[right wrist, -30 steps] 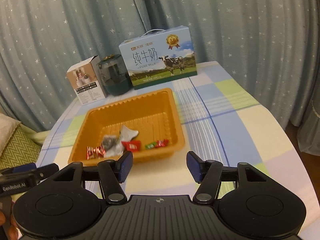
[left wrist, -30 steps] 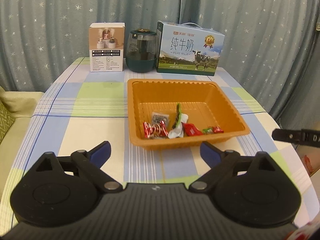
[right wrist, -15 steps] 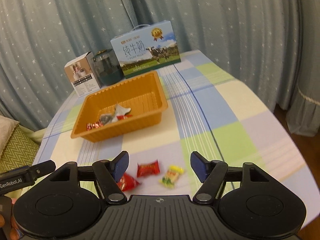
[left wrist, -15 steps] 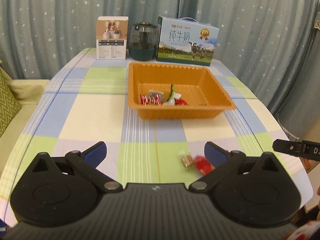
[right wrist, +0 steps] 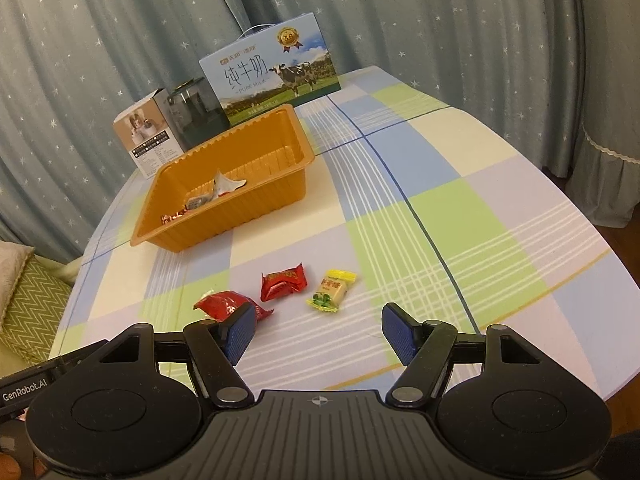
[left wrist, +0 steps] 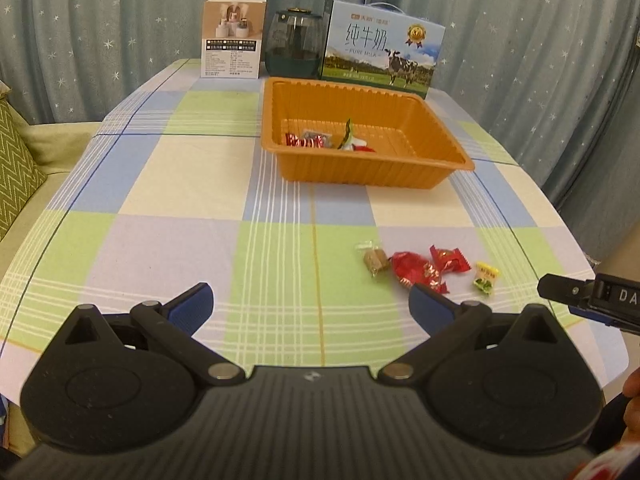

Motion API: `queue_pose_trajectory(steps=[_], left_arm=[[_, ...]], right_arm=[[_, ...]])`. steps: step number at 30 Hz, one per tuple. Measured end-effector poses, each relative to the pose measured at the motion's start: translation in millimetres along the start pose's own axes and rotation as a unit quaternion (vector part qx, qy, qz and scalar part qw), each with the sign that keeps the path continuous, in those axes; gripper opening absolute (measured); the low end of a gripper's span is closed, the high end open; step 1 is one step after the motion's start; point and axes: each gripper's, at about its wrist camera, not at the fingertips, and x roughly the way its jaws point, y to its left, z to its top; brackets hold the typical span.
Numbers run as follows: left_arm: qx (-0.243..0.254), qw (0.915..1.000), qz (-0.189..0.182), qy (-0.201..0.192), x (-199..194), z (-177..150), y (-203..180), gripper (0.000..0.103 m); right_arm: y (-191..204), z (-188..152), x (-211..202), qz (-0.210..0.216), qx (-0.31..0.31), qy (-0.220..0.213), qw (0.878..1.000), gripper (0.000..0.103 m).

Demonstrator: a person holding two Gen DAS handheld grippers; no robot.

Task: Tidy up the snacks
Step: 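Move both grippers back from the tray to the remaining candies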

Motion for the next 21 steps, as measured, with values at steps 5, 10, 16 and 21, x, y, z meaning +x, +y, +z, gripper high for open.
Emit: queue_pose_trajectory(steps=[5, 10, 16, 21], left_arm=[[0.0, 1.0, 0.0, 0.006, 5.4, -3.6, -0.9, 0.103], [0.005, 0.9999, -0.001, 0.009, 12.5, -5.3, -1.9, 0.103], [0.003, 0.9999, -0.002, 0.013, 23.2, -5.9, -1.7, 0.103], [-0.002, 0.9999, -0.005, 0.016, 34.0, -6.3, -2.2, 0.103]], right_arm=[[-2.5, -1.6, 10.0, -0.004, 0.0, 0.0, 1.0, 0.069], [-2.7, -0.9, 25.1, -0.002, -0.006, 0.006, 1.0, 0.069], [0.6, 1.4, 47.8, -0.006, -0.019, 0.012, 1.0, 0.068], [-0.1, 4.8, 69.4, -0.007, -0.019, 0.022, 1.0, 0.057]])
